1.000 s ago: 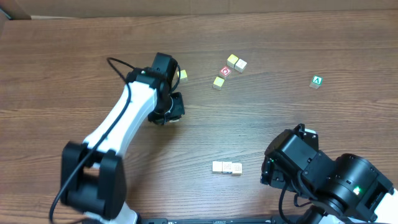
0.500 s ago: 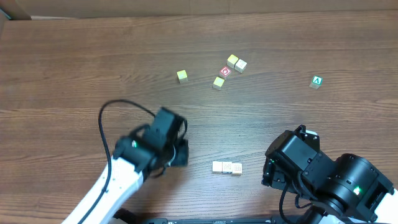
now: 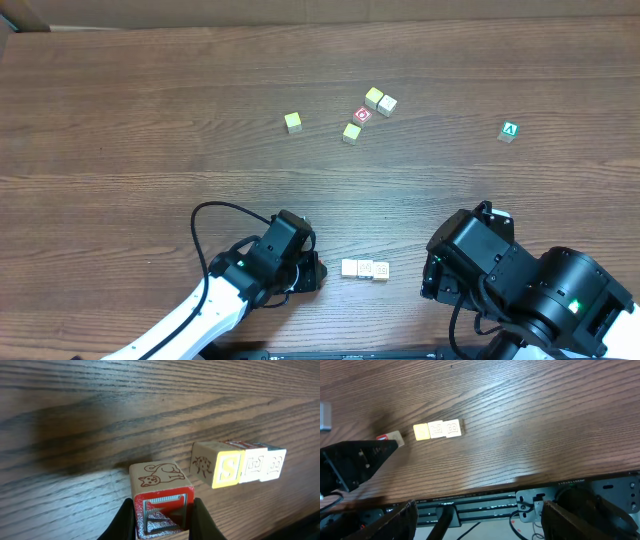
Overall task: Flip 4 blocks
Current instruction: 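Open the left gripper and release the M block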
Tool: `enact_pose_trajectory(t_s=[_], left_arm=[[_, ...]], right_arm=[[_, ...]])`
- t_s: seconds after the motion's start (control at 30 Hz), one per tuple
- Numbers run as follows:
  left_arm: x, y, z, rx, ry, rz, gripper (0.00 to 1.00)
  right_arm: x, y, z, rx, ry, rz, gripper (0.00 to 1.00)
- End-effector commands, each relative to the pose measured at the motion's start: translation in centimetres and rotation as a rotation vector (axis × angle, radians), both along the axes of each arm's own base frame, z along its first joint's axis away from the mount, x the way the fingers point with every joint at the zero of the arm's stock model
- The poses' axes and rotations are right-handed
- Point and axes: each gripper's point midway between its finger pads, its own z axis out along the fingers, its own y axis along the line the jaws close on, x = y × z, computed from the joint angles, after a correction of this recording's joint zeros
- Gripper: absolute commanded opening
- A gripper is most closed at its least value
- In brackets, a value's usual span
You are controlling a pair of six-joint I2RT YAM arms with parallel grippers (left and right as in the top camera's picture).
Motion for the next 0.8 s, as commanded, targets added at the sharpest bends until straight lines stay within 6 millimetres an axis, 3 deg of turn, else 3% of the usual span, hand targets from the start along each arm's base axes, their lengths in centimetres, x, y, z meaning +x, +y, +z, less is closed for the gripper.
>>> enact_pose_trajectory(t_s=[0.0, 0.27, 0.77], left_arm=[[-0.4, -0.3, -1.4, -0.002, 0.069, 0.041, 0.04], [0.1, -1.4, -3.5, -0.012, 0.108, 0.030, 0.04], [0.1, -1.9, -3.3, -0.033, 0.099, -0.003, 0.04]], right_arm=[[0.1, 0.2, 0.8, 0.027, -0.021, -0.001, 0.80], [0.1, 0.2, 0.8, 0.026, -0.021, -0.001, 0.80], [0.2, 0.3, 0.8, 0.029, -0.024, -0.001, 0.80]])
